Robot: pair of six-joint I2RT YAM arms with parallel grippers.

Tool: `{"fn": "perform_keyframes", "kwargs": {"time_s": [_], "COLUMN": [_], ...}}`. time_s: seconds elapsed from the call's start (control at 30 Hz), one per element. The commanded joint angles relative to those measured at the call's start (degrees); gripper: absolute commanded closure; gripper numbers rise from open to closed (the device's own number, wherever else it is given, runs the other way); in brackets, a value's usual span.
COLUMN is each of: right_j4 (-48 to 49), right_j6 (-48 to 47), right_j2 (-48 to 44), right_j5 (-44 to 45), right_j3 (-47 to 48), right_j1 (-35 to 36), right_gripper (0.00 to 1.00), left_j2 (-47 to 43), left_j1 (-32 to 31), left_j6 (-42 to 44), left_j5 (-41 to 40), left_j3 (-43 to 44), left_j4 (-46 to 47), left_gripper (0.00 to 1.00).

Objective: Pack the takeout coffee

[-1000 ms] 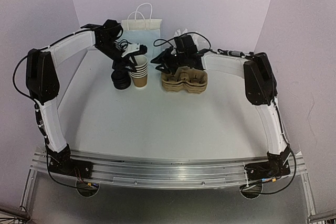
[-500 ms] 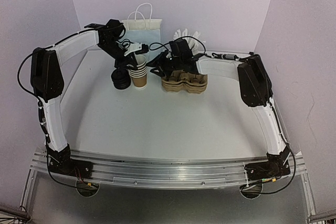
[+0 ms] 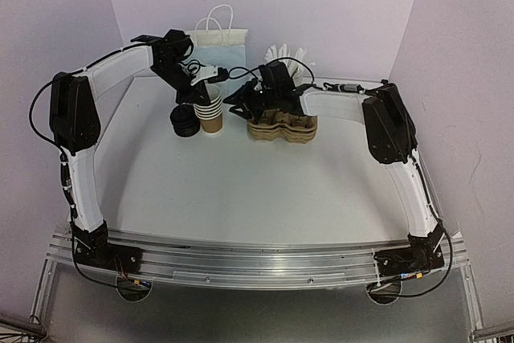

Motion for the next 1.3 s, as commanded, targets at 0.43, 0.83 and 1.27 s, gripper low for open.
{"fn": "perform_keyframes", "kwargs": {"time_s": [0.43, 0.83, 1.27], "right_j4": [1.57, 1.73, 1.55], "right_j6": [-0.75, -1.18, -2.01], "right_j2": [-4.76, -6.55, -7.57], "right_j5": [-0.01, 0.23, 1.35], "right_j3": [-1.92, -2.65, -2.67], "right_j1": [0.30, 0.30, 0.35], "right_gripper": [0.67, 0.66, 0.66], "left_j2": [-0.28, -4.84, -9.66], "left_j1": [-0.32, -0.32, -0.14], "left_j6": [1.00, 6.53, 8.64], "left_j5": [0.32, -1.52, -1.15], "left_j3": [5.06, 4.60, 5.84], "left_j4": [-2.77, 0.37, 0.02], "left_gripper": [1.00, 1.00, 1.00]}}
